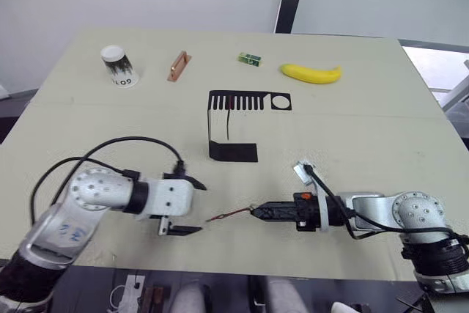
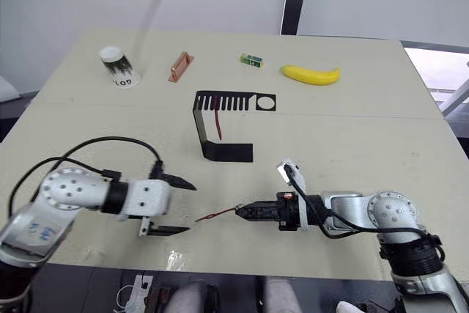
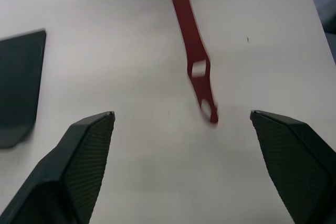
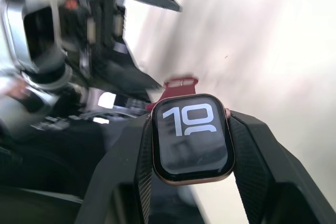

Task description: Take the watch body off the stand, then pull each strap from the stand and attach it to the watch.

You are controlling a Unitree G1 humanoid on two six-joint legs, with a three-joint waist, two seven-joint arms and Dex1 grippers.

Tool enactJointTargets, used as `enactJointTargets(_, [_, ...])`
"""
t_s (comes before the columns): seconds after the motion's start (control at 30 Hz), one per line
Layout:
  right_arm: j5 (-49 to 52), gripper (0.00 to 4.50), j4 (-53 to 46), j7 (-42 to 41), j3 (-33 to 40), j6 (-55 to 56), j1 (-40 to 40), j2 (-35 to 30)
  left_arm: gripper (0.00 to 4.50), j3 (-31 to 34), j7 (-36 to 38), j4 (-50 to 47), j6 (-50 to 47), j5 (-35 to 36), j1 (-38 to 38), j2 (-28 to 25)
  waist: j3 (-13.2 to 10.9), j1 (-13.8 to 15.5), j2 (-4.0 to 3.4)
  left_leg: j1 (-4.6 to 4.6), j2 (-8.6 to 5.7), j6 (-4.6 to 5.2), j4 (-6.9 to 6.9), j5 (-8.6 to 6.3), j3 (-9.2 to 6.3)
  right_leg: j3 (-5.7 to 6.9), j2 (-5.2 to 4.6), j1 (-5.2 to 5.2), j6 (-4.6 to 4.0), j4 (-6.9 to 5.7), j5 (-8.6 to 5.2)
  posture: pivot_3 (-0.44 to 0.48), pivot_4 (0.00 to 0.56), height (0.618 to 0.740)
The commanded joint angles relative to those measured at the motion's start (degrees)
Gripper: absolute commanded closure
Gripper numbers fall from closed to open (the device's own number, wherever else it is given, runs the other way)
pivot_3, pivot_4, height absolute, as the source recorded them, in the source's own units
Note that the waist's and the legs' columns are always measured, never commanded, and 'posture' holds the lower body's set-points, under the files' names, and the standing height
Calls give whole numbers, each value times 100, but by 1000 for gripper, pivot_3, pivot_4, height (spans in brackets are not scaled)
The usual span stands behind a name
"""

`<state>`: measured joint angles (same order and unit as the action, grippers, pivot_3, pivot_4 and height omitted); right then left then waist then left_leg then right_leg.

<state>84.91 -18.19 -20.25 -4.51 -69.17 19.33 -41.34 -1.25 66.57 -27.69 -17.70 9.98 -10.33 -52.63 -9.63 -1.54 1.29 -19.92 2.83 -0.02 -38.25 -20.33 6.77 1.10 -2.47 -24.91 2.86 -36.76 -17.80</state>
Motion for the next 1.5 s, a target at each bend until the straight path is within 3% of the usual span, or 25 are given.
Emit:
enactJointTargets(0.03, [-1874,2915,-1131,-1423,-226,1437,-251,-300,101,919,466,433,805,882,420,98,0,-1,0,-11,0,0,-3,0,-2,3,0,-8,0,2,0,0,150,739])
enactJointTargets(0.1, [-3401,2915,-1450,-2161,-636,2840,-471,-541,101,1205,550,565,960,1275,623,263,1,1,1,-31,-2,0,-7,0,-2,6,-2,-29,1,-1,0,0,150,739])
enactJointTargets(0.27, [-5926,2915,-1179,-2999,-965,5810,-945,-593,101,1326,821,677,1405,1532,956,321,2,1,5,-33,-8,0,-10,0,2,7,-3,-33,2,-5,1,0,150,739])
enactJointTargets(0.43, [-6927,2915,-739,-3317,-932,7214,-1034,-515,101,1289,712,677,1437,1673,938,386,2,-22,5,-31,-5,0,-34,0,7,2,2,-32,1,-21,1,0,150,739])
enactJointTargets(0.63, [-7196,2915,-441,-3461,-952,7601,-1018,-342,101,1223,672,676,1514,1625,944,374,2,-12,5,-29,-4,1,-42,-1,9,0,3,-33,0,-29,0,0,150,739])
enactJointTargets(0.83, [-6637,2915,-542,-3331,-847,6609,-885,15,101,1069,537,497,1767,1486,903,458,2,-14,5,-28,-3,0,-49,-2,9,-1,3,-33,-1,-36,0,0,150,739])
enactJointTargets(0.97, [-4698,2915,-996,-2708,-539,3939,-659,272,101,747,93,51,1726,1197,745,618,2,-6,5,-30,-2,4,-64,-7,7,-1,0,-33,-1,-65,0,0,150,739])
enactJointTargets(1.13, [-3044,2915,-935,-1880,-199,1532,-279,367,101,264,-682,-388,1227,720,364,842,3,-8,5,-30,-2,7,-71,-9,3,-1,-3,-32,-1,-76,0,0,150,739])
enactJointTargets(1.33, [-1639,2915,-594,-842,333,186,32,825,101,-172,-1350,-760,426,444,94,1051,3,-20,5,-32,-3,7,-71,-9,5,-4,-2,-33,-1,-77,0,0,150,739])
enactJointTargets(1.5, [-939,2915,-440,-187,550,-260,106,1057,101,-418,-1564,-943,54,322,126,1078,3,-8,6,-34,-3,7,-72,-9,4,-3,-2,-35,0,-79,0,0,150,739])
